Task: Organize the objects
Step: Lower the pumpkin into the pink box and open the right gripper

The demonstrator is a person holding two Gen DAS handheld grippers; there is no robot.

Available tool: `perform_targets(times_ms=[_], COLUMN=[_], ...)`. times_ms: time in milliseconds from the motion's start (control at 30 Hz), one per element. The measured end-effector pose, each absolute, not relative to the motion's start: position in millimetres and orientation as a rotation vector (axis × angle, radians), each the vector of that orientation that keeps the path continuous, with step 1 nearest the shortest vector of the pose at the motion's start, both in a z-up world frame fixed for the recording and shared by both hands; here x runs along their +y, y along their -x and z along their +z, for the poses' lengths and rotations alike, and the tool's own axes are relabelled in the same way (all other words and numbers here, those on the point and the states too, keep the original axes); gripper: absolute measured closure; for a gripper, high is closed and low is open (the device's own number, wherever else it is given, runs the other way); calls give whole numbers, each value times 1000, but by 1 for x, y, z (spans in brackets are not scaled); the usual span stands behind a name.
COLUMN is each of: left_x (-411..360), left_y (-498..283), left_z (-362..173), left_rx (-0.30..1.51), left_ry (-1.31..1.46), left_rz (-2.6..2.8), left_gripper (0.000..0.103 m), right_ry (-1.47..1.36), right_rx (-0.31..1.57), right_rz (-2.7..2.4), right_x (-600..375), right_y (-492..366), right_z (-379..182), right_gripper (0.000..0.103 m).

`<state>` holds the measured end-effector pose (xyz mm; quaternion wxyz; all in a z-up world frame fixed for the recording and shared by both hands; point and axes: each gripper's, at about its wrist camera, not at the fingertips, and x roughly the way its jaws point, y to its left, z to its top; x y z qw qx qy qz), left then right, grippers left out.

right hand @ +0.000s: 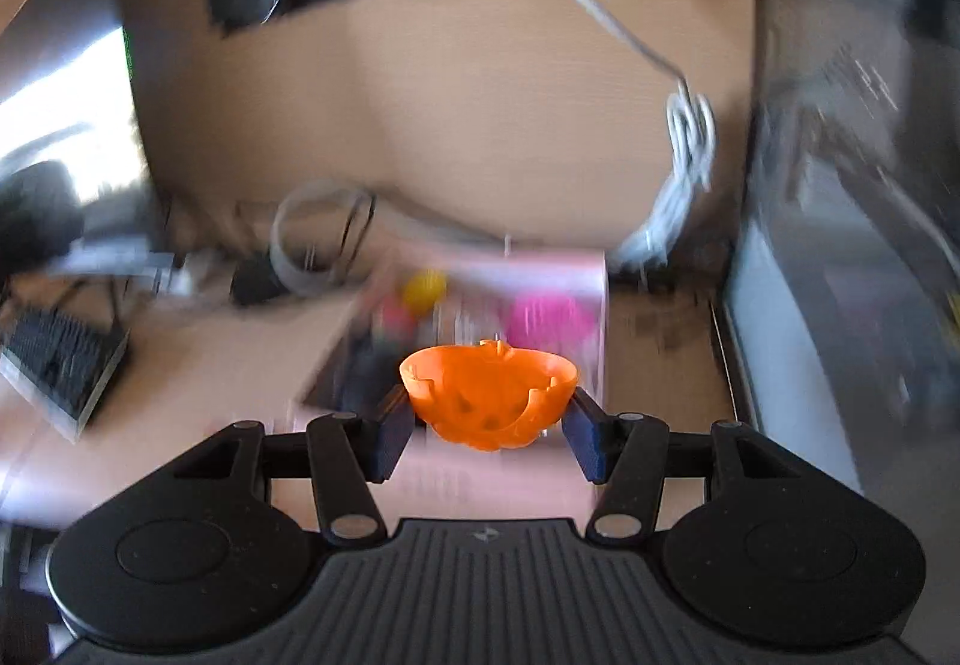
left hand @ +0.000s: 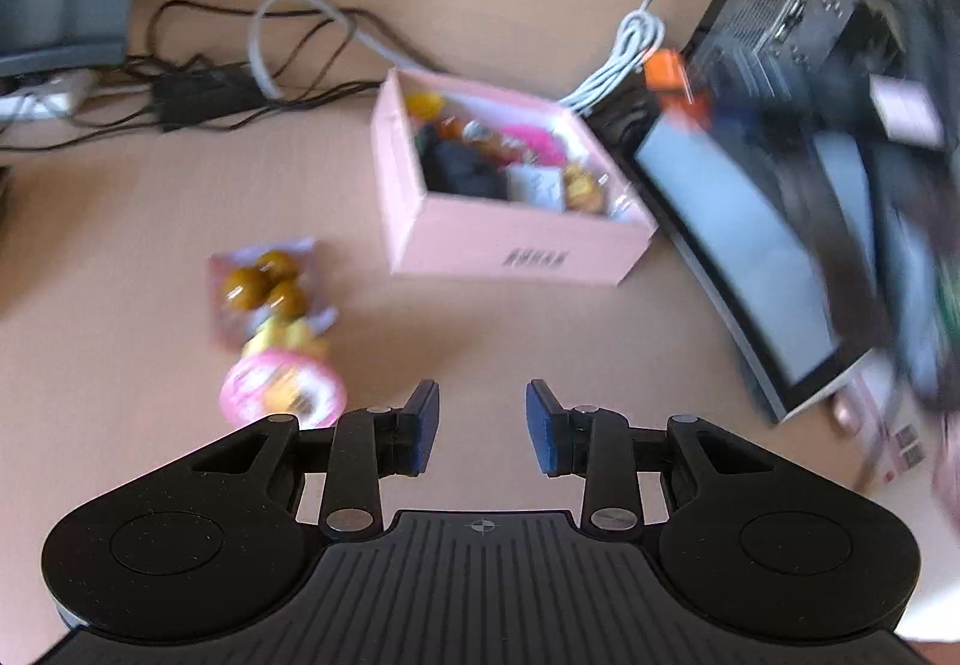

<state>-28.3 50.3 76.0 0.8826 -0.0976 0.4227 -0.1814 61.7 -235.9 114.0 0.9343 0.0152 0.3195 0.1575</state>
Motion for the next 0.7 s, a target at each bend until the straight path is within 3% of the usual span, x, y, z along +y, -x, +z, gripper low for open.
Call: perform_targets(times_ms=[100,167,267,533,700], left_x=[67,81,104,134,130], left_y=[37,42,51,48,30], left_z=[72,71,68,54,50], left_rx=[906,899,871,896,903], left_ry=[208,201,185,156,88], left_rz=[-338,-295,-209,-167,-197], left_gripper=[68,68,68,68,68], right_ry=[-44,-28,-34,13,49], right_rx=[555,491,483,666,665], right_rz=[303,271,239,369,342], right_x=[-212,-198,-189,-178,-181], right_y=[-105,-124,-124,-61,-26], right_z=[129,133,127,63,46], right_gripper=[48,15,3,0,0])
